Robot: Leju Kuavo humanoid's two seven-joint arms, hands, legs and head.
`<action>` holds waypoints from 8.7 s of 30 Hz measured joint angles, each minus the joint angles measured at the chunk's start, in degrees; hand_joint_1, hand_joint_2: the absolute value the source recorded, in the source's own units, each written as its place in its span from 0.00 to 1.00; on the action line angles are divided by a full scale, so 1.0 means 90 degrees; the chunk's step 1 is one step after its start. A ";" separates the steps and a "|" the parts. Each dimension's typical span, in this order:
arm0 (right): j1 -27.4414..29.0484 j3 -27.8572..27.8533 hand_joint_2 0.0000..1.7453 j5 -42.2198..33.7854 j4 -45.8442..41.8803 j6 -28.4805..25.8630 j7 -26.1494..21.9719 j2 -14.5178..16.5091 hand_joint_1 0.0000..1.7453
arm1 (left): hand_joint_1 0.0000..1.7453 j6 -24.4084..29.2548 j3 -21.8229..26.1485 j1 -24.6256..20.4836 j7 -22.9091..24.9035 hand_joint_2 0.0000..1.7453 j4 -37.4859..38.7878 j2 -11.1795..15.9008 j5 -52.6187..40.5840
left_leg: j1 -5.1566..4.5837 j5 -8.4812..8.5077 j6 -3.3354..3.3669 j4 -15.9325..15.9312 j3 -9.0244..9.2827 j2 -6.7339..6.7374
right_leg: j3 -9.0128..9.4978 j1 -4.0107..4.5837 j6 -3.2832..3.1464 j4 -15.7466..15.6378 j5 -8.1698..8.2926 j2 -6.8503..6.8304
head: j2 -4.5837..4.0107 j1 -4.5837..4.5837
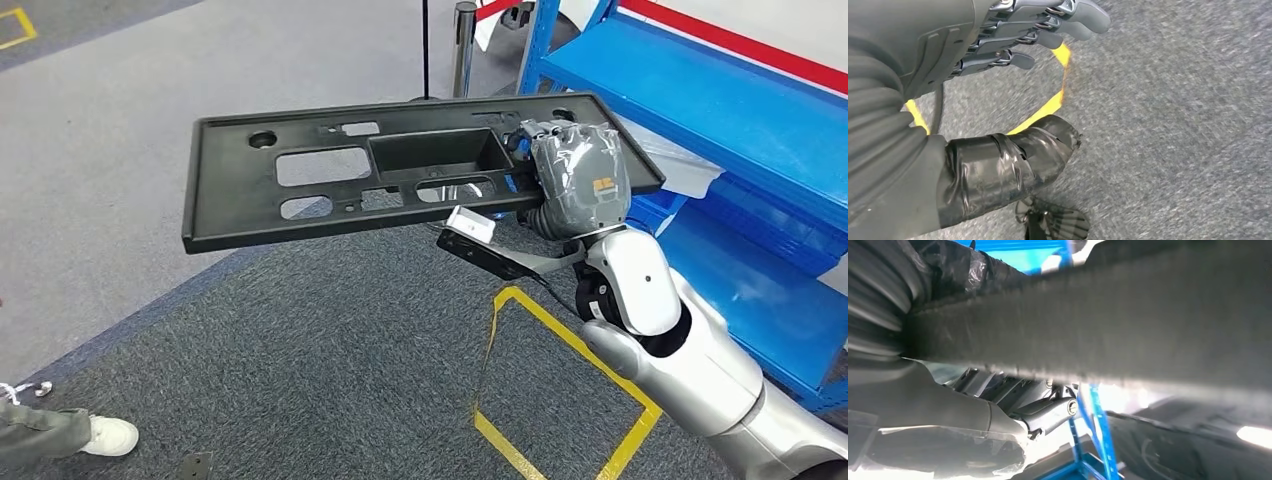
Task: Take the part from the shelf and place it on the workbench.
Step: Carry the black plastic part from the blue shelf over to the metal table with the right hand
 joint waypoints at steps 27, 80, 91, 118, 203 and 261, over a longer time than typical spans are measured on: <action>0.0039 -0.0027 1.00 0.0135 0.0041 0.0078 0.0097 0.0096 1.00 | 0.00 -0.0152 -0.0044 0.0000 0.0052 1.00 -0.0005 0.0068 -0.0122 | -0.0039 0.0047 0.0156 -0.0102 0.0044 0.0274 | -0.0562 0.0091 -0.0010 0.1161 -0.0442 -0.0467 | 0.0000 -0.0023; 0.0008 -0.0177 1.00 0.0156 -0.0169 0.0399 0.0094 -0.0228 1.00 | 0.00 -0.0278 -0.0254 -0.0102 -0.0124 1.00 -0.0024 -0.0040 -0.0368 | -0.0087 -0.0029 0.0110 -0.0013 -0.0074 0.0839 | 0.0184 0.0096 0.0050 -0.0148 -0.0185 -0.1148 | 0.0000 -0.0115; -0.0002 -0.0177 1.00 0.0241 -0.0126 0.0373 0.0041 -0.0200 1.00 | 0.00 -0.0250 -0.0304 -0.0141 0.0038 1.00 -0.0024 -0.0035 -0.0449 | -0.0050 -0.0138 0.0188 0.0072 0.0005 -0.0111 | -0.0251 0.0039 -0.0015 0.0041 0.0175 0.0055 | 0.0000 -0.0086; -0.0122 -0.0177 1.00 0.0480 -0.0067 0.0388 0.0042 0.0052 1.00 | 0.00 -0.0434 -0.0438 -0.0121 0.0290 1.00 -0.0027 0.0042 -0.0518 | -0.0074 -0.0037 0.0238 -0.0007 -0.0053 0.0264 | -0.0719 0.0134 -0.0007 0.1209 -0.0421 -0.0500 | 0.0000 -0.0013; 0.0205 -0.0509 1.00 -0.0907 -0.0647 0.0991 0.0667 -0.0615 1.00 | 0.00 -0.0399 -0.0509 -0.0009 0.0028 1.00 -0.0085 -0.0010 -0.0596 | 0.0052 -0.0092 0.0034 -0.0150 0.0058 0.0726 | 0.0162 0.0090 0.0047 -0.0095 -0.0310 -0.0808 | 0.0000 -0.0008; 0.1602 -0.2745 1.00 0.0842 -0.1297 0.0334 0.0746 -0.1531 1.00 | 0.00 -0.0658 -0.0519 -0.0146 0.0170 1.00 -0.0168 -0.0050 -0.0908 | -0.0066 -0.0165 0.0042 -0.0040 0.0011 0.0671 | 0.0204 0.0112 -0.0056 -0.0288 -0.0155 -0.0503 | 0.0000 -0.0048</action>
